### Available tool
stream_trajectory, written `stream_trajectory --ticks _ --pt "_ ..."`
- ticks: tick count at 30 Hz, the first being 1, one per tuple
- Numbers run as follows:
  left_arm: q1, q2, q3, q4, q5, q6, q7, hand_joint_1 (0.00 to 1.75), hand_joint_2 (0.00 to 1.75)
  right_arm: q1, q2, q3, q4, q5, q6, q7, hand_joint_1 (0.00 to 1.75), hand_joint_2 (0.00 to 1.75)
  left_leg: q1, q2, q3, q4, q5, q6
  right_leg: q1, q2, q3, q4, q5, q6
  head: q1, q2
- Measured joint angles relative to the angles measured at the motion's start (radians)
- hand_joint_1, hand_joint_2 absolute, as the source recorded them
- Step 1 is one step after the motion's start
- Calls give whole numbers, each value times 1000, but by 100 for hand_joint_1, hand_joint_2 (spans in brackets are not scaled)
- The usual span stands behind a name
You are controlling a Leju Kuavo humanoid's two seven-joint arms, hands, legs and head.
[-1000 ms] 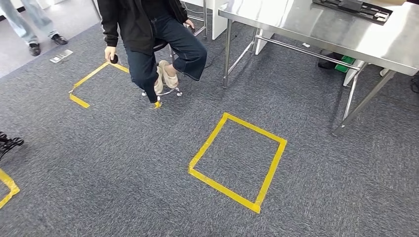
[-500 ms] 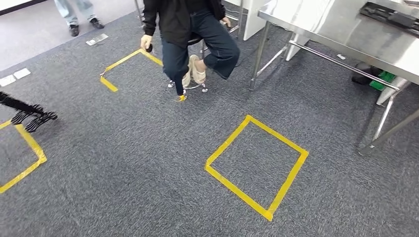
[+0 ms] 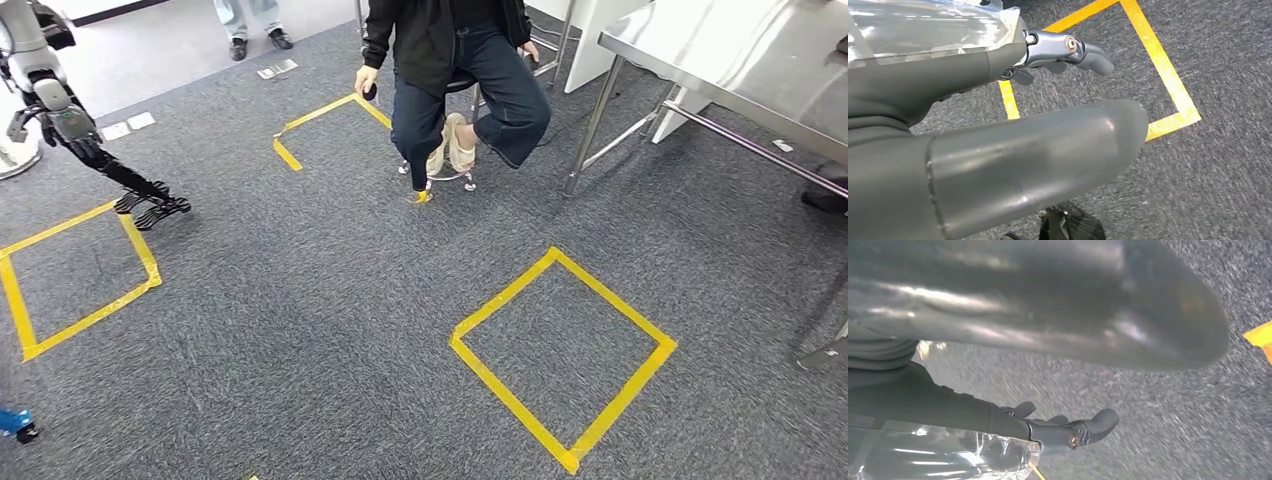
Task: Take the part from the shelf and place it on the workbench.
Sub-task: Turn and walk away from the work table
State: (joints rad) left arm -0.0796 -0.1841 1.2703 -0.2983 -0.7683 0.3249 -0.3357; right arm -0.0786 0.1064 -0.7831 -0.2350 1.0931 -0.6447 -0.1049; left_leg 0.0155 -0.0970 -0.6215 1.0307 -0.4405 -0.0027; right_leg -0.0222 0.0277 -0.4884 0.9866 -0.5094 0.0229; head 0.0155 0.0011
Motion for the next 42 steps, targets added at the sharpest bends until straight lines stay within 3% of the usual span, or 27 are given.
stream_trajectory --ticks 3,5,6,7,9,11,14,15,17,19,21,22,24,25,27,28,30,32,34,36,37,38,40,42 --pt "-2 1 1 0 5 7 9 0 0 1 0 1 0 15 2 4 0 0 -2 74 -78 172 -101 -6 2 -42 -6 -2 4 -18 -7 0" --pt "-1 0 3 0 11 15 12 0 0 0 0 2 0 29 6 13 0 0 0 88 -114 263 -133 -9 6 -72 -12 -2 4 -18 -8 0" --pt "-1 -1 5 1 14 19 13 0 0 -3 0 4 0 36 8 18 0 0 2 93 -105 256 -122 -11 7 -86 -14 -2 3 -18 -8 0" --pt "0 -1 6 1 17 22 14 0 0 -6 0 6 0 42 10 23 0 0 4 100 -74 209 -99 -12 7 -98 -14 -2 3 -18 -9 0" --pt "-1 -1 8 1 20 25 14 0 0 -15 0 13 0 52 16 31 0 0 6 138 10 73 -51 -12 12 -119 -9 2 -1 -13 -10 0" --pt "-3 -3 10 1 20 29 14 0 0 -21 -1 20 0 58 21 38 0 0 3 160 52 -2 -34 -3 20 -136 -6 6 -5 -5 -7 0" --pt "-2 -4 13 1 22 33 14 0 0 -29 -1 27 0 62 23 44 0 0 -6 137 45 -11 -30 17 24 -161 -1 4 -5 7 -2 0" --pt "-1 -5 14 1 22 34 14 0 0 -31 -1 28 0 62 23 45 0 0 -6 129 44 -14 -27 24 22 -157 -3 8 -9 11 -2 0" --pt "-2 -5 15 1 24 35 14 0 0 -31 -1 30 0 64 23 45 0 0 -3 114 44 -20 -19 37 17 -110 -27 58 -40 11 0 0" --pt "-3 -5 18 1 24 36 14 0 0 -28 0 31 0 64 23 44 0 0 -2 92 38 -21 -13 46 12 -52 -88 186 -97 5 3 0" --pt "-3 -5 21 1 25 36 13 0 0 -23 0 32 0 64 23 44 0 0 -4 64 33 -21 -10 49 11 -34 -141 294 -129 8 3 0" --pt "-2 -6 23 1 25 36 13 0 0 -22 0 33 0 64 23 43 0 0 -4 50 32 -21 -9 49 11 -32 -145 296 -122 15 3 0" --pt "-1 -6 24 1 25 37 13 0 0 -22 -1 33 0 63 23 42 0 0 -4 23 34 -20 -7 46 6 -15 -97 185 -65 34 3 0" --pt "-2 -7 24 1 25 37 13 0 0 -23 -1 33 1 63 23 42 0 0 -5 11 33 -19 -5 43 3 9 -65 111 -36 39 4 0" --pt "-2 -7 25 1 25 38 12 0 0 -23 -1 33 1 61 23 40 0 0 -7 -10 29 -18 -1 33 3 42 -29 23 -3 35 3 0" --pt "-1 -7 25 1 25 38 12 0 0 -23 -1 33 1 59 23 39 0 0 -7 -18 25 -19 2 26 5 44 -26 16 -1 29 3 0" --pt "2 -7 25 1 25 40 10 0 0 -23 -1 33 1 57 22 36 0 0 -5 -24 19 -19 6 14 6 23 -24 15 5 15 2 0" --pt "3 -7 26 1 24 42 10 0 0 -22 -1 33 0 56 22 34 0 0 -6 21 1 16 -20 6 1 0 -22 9 12 -1 -1 0" --pt "1 -7 26 1 24 43 10 0 0 -18 -2 33 0 56 22 34 0 0 -6 74 -44 119 -83 1 3 -28 -21 6 12 -14 -6 0" --pt "0 -8 26 1 24 43 10 0 0 -14 -3 33 1 56 22 34 0 0 -2 87 -95 231 -133 -5 8 -59 -22 7 11 -20 -8 0" --pt "1 -9 26 1 24 43 10 0 0 -13 -4 33 1 56 22 34 0 0 0 90 -104 254 -136 -8 10 -73 -23 7 11 -20 -8 0" --pt "2 -9 26 1 24 44 10 0 0 -13 -4 33 1 55 22 34 0 0 3 94 -94 240 -122 -10 10 -86 -23 7 11 -20 -8 0" --pt "2 -8 26 1 21 45 10 0 0 -13 -4 33 1 51 21 33 0 0 8 121 -25 123 -65 -13 10 -108 -20 9 8 -17 -8 0" --pt "1 -9 26 2 17 46 10 0 0 -11 -6 33 1 45 21 28 0 0 6 152 33 19 -33 -7 17 -125 -22 13 2 -7 -8 0"
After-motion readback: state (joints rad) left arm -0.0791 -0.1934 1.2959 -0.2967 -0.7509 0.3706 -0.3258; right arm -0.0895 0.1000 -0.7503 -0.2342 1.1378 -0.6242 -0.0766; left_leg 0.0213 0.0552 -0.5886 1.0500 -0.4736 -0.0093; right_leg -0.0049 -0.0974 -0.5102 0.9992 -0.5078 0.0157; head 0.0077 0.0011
